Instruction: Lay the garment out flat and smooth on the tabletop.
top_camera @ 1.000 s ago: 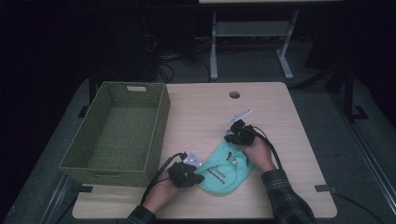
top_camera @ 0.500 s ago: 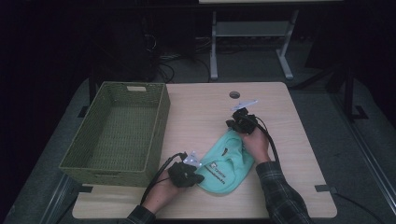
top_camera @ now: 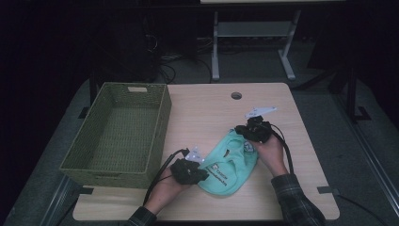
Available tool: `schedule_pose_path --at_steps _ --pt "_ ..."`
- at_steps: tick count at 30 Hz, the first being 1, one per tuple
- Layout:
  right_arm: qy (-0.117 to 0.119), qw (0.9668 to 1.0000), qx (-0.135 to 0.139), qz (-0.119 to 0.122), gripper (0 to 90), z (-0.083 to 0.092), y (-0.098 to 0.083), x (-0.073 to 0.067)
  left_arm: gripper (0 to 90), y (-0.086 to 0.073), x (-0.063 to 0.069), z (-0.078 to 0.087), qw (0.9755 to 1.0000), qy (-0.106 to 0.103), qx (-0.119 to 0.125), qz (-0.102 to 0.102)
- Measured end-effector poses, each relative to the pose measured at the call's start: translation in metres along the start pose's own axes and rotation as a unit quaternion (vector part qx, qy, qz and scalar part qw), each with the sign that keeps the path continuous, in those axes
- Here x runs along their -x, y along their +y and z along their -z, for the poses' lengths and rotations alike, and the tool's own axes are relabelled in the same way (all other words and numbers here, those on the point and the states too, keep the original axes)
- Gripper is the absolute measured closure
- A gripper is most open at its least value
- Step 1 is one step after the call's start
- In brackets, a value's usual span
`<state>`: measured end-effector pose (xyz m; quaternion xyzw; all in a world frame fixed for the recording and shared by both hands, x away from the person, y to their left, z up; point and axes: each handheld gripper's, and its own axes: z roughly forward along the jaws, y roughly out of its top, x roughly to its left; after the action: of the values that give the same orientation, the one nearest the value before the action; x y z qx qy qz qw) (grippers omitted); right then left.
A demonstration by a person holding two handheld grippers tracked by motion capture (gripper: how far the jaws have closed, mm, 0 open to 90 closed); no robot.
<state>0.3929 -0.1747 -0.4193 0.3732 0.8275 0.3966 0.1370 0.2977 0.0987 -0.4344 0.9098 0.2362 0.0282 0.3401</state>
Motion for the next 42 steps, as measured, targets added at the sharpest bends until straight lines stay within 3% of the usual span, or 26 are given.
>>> schedule_pose_path --at_steps 5,9,14,17,23,25,28,31,36,42 --pt "0.012 0.9999 0.004 0.003 85.5 0.021 -0.016 -0.005 82.3 0.019 -0.009 -0.001 0.9998 0.013 0.014 -0.002" --pt "0.020 0.9998 0.003 0.000 85.8 0.030 -0.030 -0.010 83.0 0.034 -0.019 -0.011 0.9994 0.028 0.019 0.000" --pt "0.032 0.9994 -0.010 0.002 90.0 0.039 -0.047 -0.019 84.8 0.046 -0.033 -0.030 0.9990 0.045 0.007 -0.005" --pt "0.039 0.9991 -0.018 0.004 90.0 0.044 -0.057 -0.026 86.2 0.049 -0.039 -0.041 0.9991 0.043 0.002 0.000" --pt "0.058 0.9977 -0.035 -0.002 90.0 0.047 -0.080 -0.040 86.3 0.049 -0.044 -0.061 0.9985 0.052 -0.014 -0.001" --pt "0.061 0.9969 -0.050 0.000 90.0 0.045 -0.087 -0.046 86.5 0.048 -0.043 -0.065 0.9984 0.055 -0.009 0.005" --pt "0.070 0.9957 -0.061 -0.001 90.0 0.042 -0.094 -0.052 87.6 0.048 -0.043 -0.065 0.9982 0.059 -0.009 0.003" --pt "0.063 0.9945 -0.083 0.008 90.0 0.036 -0.096 -0.055 89.0 0.047 -0.043 -0.064 0.9980 0.061 -0.013 0.001" --pt "0.047 0.9954 -0.083 0.014 90.0 0.037 -0.096 -0.049 89.5 0.038 -0.044 -0.054 0.9980 0.058 -0.025 0.004" --pt "0.030 0.9961 -0.083 0.002 90.0 0.039 -0.097 -0.036 89.6 0.025 -0.034 -0.044 0.9982 0.052 -0.030 0.004"
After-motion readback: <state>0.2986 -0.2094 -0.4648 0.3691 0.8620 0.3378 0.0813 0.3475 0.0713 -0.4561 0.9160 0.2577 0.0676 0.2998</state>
